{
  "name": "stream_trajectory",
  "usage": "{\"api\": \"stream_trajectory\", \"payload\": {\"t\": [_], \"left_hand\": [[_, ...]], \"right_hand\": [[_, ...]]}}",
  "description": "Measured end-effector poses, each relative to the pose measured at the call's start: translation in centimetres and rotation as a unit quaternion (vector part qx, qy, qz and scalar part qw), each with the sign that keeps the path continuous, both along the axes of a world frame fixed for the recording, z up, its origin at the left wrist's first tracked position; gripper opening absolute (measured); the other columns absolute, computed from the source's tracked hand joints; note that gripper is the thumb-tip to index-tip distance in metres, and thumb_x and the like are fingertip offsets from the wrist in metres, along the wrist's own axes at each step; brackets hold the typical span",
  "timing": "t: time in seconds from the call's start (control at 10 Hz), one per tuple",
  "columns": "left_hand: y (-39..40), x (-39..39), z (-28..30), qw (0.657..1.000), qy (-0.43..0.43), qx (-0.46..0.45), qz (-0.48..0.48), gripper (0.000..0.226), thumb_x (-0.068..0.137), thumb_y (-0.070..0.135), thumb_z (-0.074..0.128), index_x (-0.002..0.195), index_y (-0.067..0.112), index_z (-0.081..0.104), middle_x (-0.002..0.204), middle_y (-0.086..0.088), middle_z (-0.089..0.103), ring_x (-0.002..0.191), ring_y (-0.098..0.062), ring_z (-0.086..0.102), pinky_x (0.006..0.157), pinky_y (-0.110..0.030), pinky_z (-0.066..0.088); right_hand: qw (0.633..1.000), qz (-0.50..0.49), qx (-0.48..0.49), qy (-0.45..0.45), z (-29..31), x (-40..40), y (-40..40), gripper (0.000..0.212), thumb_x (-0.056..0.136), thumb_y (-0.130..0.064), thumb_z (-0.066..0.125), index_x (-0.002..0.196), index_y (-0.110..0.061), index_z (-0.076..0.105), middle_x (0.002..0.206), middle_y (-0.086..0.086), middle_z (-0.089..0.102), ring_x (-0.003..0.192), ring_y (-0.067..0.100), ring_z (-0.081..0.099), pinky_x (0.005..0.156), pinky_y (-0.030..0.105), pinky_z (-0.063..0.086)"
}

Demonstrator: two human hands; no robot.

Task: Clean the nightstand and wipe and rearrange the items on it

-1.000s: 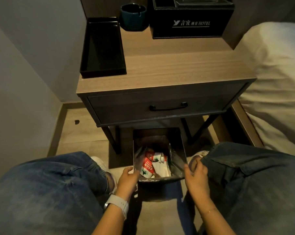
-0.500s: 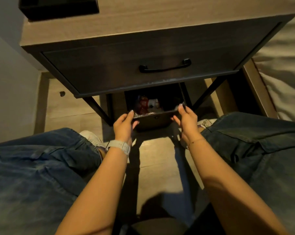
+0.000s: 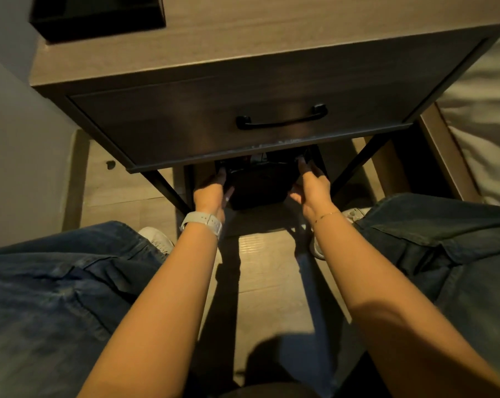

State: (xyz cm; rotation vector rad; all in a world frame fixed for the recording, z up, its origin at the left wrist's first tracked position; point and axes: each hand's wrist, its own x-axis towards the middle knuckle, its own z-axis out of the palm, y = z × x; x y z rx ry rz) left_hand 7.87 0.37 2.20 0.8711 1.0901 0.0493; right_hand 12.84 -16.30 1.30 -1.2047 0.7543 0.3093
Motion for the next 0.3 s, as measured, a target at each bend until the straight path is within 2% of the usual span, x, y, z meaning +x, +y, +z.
{"api": "stream_trajectory", "payload": {"t": [0.1, 0.2, 0.3], "left_hand": [[-0.5, -4.0, 0.7, 0.996, -0.015, 0.037, -0.075, 0.035, 0.088, 0.014, 0.065, 0.121, 0.012, 0.054, 0.118, -0.009, 0.062, 0.111, -0.025, 0.062, 0.082, -0.032, 0.054], [-1.1, -8.7, 1.8, 0.988, -0.044, 0.095, -0.117, 0.045, 0.089, 0.009, 0.063, 0.132, 0.014, 0.051, 0.124, -0.009, 0.060, 0.115, -0.024, 0.058, 0.094, -0.036, 0.048], [-2.9, -14.2, 3.5, 0.976, -0.041, 0.147, -0.156, 0.041, 0.089, 0.006, 0.060, 0.129, 0.015, 0.054, 0.123, -0.005, 0.059, 0.106, -0.017, 0.058, 0.088, -0.031, 0.048]], "right_hand": [[0.998, 0.004, -0.062, -0.029, 2.8, -3.8, -0.6, 0.057, 0.092, -0.020, 0.060, 0.144, -0.015, 0.037, 0.139, 0.009, 0.048, 0.119, 0.023, 0.054, 0.086, 0.034, 0.052], [0.990, 0.053, -0.076, -0.107, 7.9, -9.2, -1.6, 0.037, 0.092, -0.010, 0.057, 0.127, -0.021, 0.055, 0.127, 0.005, 0.058, 0.109, 0.017, 0.060, 0.085, 0.031, 0.054], [0.965, 0.116, -0.087, -0.218, 15.1, -14.1, -3.9, 0.027, 0.090, -0.007, 0.058, 0.109, -0.025, 0.065, 0.111, -0.001, 0.068, 0.097, 0.012, 0.068, 0.077, 0.028, 0.058]]}}
